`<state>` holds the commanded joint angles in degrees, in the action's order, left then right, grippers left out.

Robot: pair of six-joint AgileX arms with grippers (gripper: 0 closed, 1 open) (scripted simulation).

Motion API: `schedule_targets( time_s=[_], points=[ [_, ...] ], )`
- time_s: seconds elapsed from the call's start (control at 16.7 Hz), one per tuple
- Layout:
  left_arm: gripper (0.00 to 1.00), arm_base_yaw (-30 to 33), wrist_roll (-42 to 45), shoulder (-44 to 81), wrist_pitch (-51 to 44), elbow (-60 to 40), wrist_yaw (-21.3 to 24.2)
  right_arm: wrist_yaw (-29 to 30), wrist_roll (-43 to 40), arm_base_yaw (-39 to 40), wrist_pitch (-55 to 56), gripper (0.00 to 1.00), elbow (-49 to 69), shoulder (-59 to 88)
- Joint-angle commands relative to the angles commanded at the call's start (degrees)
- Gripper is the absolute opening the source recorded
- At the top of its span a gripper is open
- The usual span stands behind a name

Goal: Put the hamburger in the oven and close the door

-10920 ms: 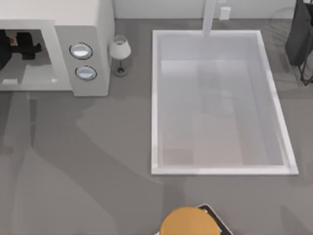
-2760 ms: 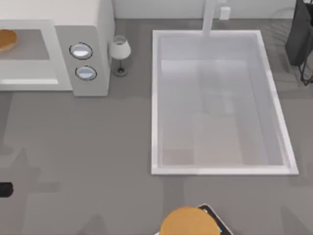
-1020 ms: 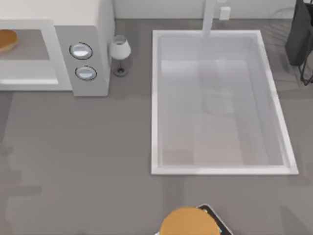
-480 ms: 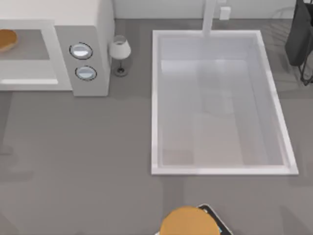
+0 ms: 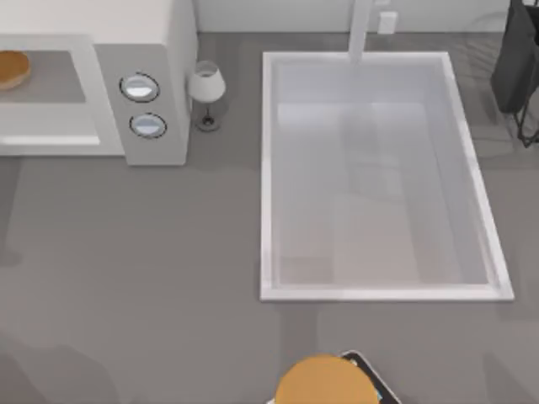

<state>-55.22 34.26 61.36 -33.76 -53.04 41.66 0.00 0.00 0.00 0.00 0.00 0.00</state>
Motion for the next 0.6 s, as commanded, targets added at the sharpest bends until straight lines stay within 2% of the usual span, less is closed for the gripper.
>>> schedule_targets(
  time_s=[0.3, 0.6],
  points=[
    [0.0, -3.15, 11.68, 25.21, -5.99, -15.49, -1.94, 0.0, 0.0, 0.0, 0.0, 1.0, 0.0, 0.0],
    [0.0, -4.24, 17.64, 36.39, -8.89, -23.3, -3.4, 0.0, 0.0, 0.0, 0.0, 1.0, 0.0, 0.0]
  ],
)
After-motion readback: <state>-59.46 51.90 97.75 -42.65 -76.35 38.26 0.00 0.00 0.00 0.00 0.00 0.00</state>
